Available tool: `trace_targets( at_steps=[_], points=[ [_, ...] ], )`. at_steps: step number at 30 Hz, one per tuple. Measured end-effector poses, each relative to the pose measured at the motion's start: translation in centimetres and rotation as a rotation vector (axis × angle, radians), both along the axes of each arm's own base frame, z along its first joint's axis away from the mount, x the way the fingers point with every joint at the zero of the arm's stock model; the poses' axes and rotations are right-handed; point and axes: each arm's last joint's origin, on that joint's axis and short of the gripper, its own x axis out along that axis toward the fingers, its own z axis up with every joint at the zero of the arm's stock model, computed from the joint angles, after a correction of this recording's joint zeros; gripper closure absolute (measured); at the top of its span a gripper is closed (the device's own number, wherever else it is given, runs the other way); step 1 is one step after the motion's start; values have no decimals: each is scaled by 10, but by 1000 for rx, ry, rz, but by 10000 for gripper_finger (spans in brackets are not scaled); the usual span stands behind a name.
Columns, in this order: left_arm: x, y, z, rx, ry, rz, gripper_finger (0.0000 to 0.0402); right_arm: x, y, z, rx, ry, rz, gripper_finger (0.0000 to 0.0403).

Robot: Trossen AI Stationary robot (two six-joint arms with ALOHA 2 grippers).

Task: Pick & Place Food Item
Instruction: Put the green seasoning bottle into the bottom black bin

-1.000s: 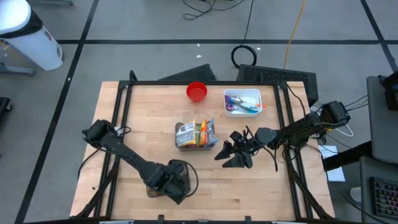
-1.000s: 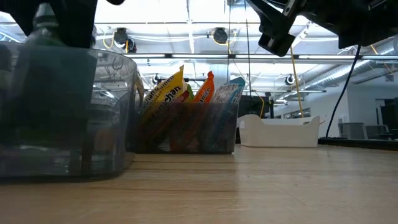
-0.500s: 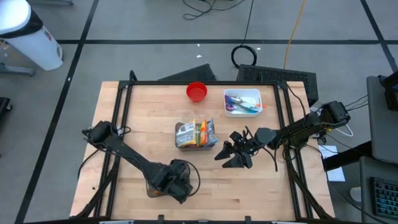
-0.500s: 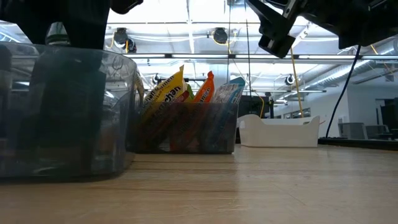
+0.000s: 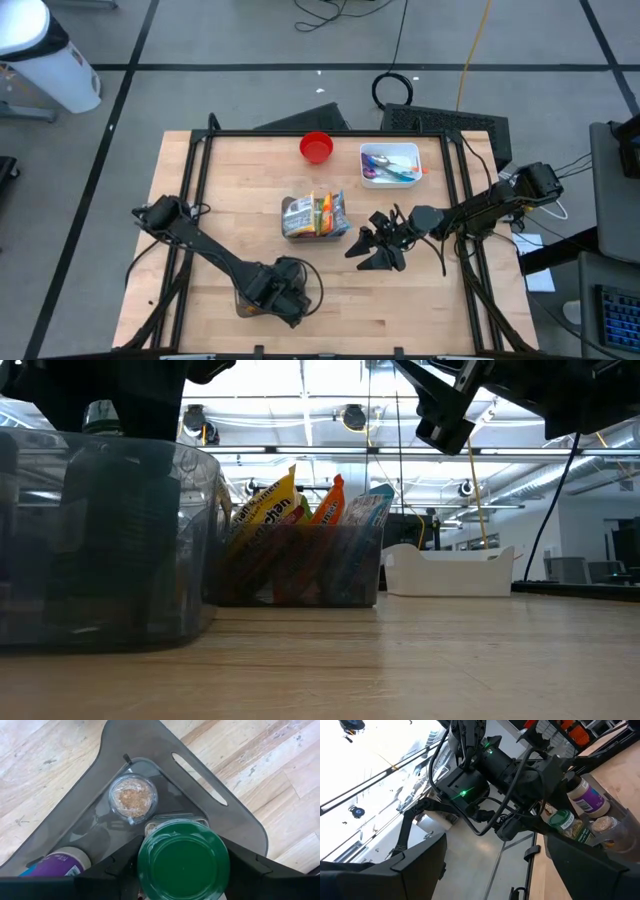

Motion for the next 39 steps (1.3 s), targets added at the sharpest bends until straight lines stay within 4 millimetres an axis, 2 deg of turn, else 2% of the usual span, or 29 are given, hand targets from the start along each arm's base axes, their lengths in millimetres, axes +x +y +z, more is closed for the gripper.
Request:
trace_targets(
  at_steps=[29,33,39],
  points=[
    [0,1,1,-86,55,-59,168,0,0,0,-12,-2,-2,64],
    [1,5,5,-96,43,-57,152,0,0,0,-18,-5,-3,64],
    [5,14,9,-181,84,-104,105,0,0,0,-33,-14,-5,64]
  ],
)
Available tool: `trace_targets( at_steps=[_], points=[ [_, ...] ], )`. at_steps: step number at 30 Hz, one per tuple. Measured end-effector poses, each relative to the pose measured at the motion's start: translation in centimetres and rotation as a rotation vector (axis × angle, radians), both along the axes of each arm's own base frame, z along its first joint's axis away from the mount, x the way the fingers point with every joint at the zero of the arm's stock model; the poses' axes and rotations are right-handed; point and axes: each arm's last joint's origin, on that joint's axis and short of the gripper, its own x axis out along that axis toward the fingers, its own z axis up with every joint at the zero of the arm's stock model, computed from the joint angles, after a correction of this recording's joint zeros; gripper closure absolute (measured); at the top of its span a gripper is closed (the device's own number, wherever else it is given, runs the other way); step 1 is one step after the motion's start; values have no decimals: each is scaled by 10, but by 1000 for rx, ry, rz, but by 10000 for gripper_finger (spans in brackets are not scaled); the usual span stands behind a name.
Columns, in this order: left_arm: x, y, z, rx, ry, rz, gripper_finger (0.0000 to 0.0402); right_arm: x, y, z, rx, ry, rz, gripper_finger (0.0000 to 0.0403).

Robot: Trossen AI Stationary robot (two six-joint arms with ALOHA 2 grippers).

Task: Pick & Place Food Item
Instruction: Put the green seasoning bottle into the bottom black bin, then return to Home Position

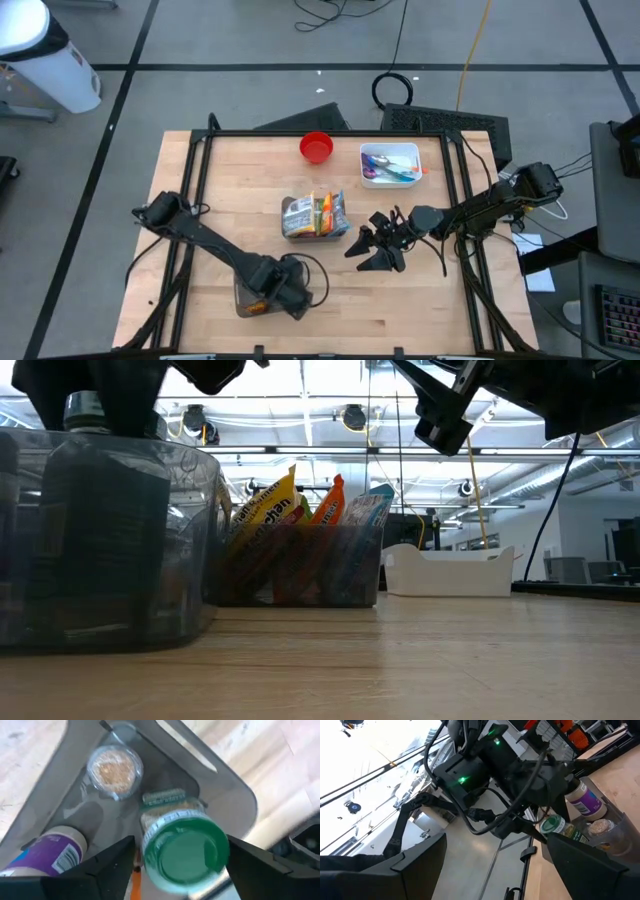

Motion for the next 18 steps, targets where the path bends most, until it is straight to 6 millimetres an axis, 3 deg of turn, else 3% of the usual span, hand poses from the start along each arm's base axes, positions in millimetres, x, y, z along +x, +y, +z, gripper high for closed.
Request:
trace_targets(
  at_steps=[5,8,13,18],
  points=[
    [0,7,8,-61,12,-49,80,0,0,-1,-6,5,-1,64],
    [-4,14,23,-79,-24,-46,76,0,0,-2,-7,14,-2,64],
    [-19,35,70,-66,-187,-35,87,1,-1,-6,-12,59,-4,64],
    [-49,63,127,156,-507,56,115,3,-11,-6,-12,60,-17,65]
  ],
)
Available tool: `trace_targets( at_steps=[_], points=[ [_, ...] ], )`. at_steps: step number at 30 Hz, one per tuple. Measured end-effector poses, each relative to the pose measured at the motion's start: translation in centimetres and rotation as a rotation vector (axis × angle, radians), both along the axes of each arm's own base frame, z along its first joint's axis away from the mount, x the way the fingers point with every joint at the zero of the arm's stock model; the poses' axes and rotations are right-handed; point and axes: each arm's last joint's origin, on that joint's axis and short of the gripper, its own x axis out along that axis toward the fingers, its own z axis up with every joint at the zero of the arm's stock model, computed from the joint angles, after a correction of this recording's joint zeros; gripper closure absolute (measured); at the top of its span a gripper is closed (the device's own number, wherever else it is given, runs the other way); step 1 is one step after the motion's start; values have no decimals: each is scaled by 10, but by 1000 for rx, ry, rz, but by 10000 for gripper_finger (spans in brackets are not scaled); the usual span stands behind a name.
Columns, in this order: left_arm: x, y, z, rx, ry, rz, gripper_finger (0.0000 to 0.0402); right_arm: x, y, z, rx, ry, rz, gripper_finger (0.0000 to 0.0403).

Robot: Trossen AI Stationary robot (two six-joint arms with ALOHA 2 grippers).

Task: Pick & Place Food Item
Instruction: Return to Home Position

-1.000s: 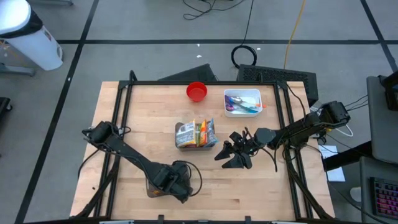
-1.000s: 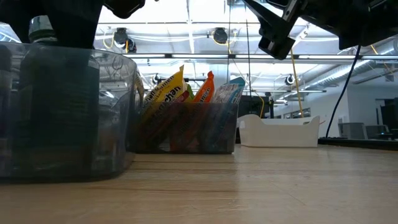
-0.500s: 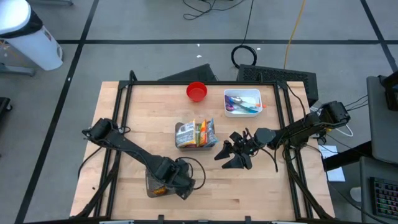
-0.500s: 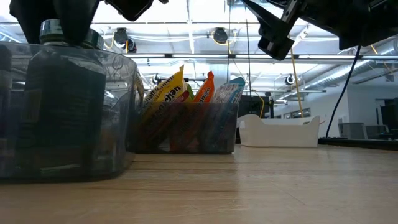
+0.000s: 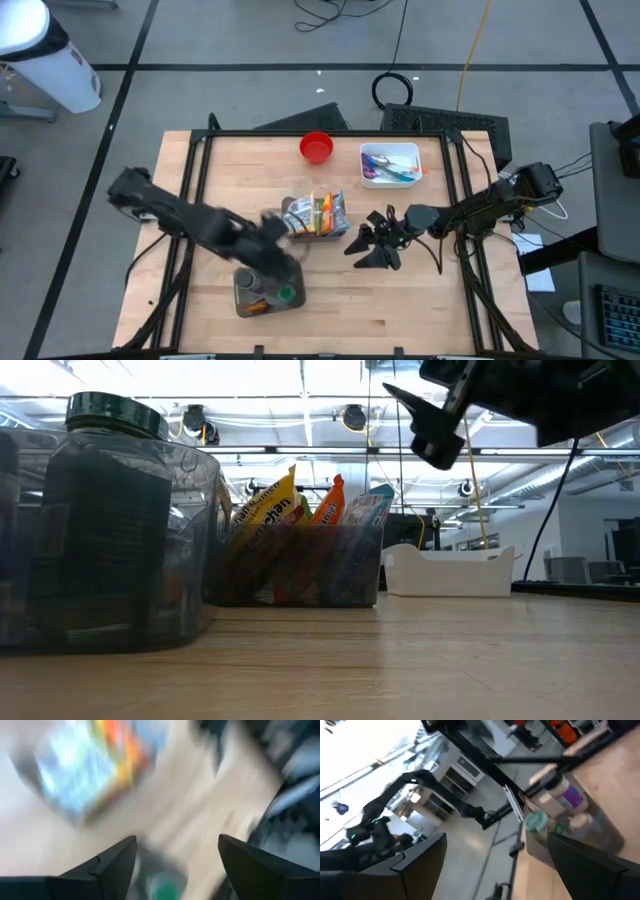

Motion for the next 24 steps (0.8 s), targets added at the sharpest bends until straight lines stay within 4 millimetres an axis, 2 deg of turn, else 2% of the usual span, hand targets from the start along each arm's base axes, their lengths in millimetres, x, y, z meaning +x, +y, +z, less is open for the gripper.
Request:
trace_targets(
  at_steps=[6,9,12,16,19,24],
  points=[
    [-46,32,62,301,-353,136,146,-4,-34,19,55,-71,11,86],
    [-70,48,87,430,-451,143,159,-13,-58,35,30,-127,-20,114],
    [-92,62,103,546,-487,134,173,-29,-85,51,-26,-167,-118,152],
    [-120,83,116,629,-492,139,198,-58,-120,69,-122,-195,-298,215],
    [-140,98,117,665,-455,142,220,-82,-139,79,-207,-206,-431,266],
    [-164,114,102,700,-396,172,260,-118,-155,86,-297,-160,-572,345]
  ],
)
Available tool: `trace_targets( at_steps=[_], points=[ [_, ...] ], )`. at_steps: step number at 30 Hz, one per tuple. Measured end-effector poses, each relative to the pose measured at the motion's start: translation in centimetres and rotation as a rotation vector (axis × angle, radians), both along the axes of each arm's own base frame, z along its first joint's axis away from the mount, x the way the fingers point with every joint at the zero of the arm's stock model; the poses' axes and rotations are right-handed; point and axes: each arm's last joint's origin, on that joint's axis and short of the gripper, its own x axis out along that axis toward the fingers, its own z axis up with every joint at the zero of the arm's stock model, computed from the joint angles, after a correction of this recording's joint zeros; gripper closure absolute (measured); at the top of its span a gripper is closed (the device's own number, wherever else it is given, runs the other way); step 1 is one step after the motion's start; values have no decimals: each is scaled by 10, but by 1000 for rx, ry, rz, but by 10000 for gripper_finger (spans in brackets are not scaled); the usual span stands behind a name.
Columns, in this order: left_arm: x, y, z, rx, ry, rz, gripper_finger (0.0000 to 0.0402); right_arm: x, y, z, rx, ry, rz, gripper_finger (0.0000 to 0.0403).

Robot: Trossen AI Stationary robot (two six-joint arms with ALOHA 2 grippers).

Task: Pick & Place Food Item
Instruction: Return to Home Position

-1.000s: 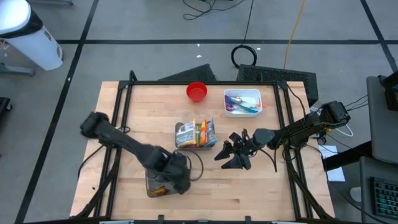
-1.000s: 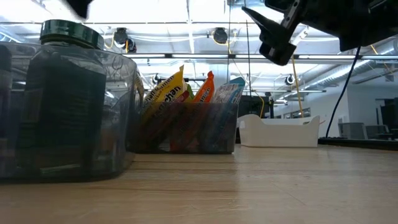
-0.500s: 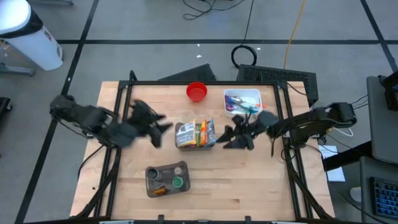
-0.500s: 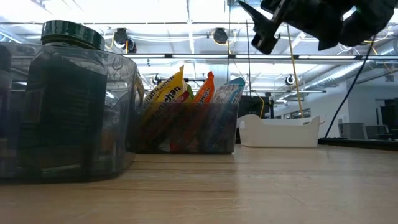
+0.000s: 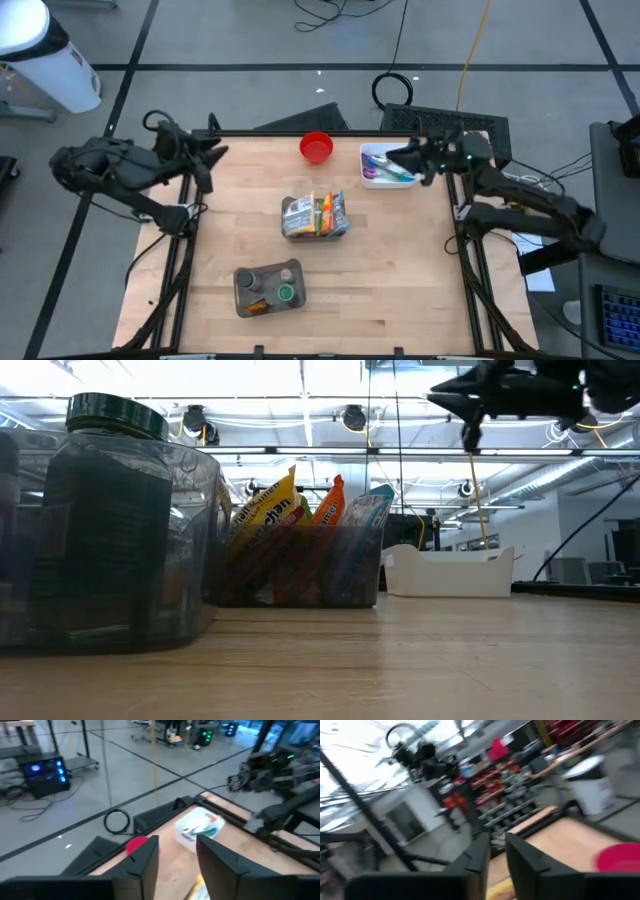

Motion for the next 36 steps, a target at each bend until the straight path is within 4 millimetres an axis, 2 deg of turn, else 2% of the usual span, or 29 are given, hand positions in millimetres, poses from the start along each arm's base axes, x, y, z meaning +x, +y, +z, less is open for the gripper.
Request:
trace_targets(
  at_steps=[3,5,11,15,20,29,32,36],
  points=[
    [-13,7,-21,-15,-25,33,285,-17,-1,3,-46,15,-82,386],
    [-19,10,-37,-29,-82,39,301,-27,0,6,-73,19,-137,398],
    [-28,16,-80,30,-269,-92,353,-47,5,4,-82,74,-417,400],
    [-30,20,-111,30,-279,-96,392,-53,10,-2,-83,149,-564,401],
    [-23,24,-145,19,-214,-135,387,-53,19,-10,-121,265,-673,402],
    [-16,35,-176,40,-129,-67,394,-46,39,-15,-229,395,-859,402],
    [-20,38,-181,46,-140,-43,387,-45,47,-16,-281,428,-842,402],
    [-32,38,-185,58,-191,-59,397,-55,57,-19,-278,434,-773,402]
  ],
)
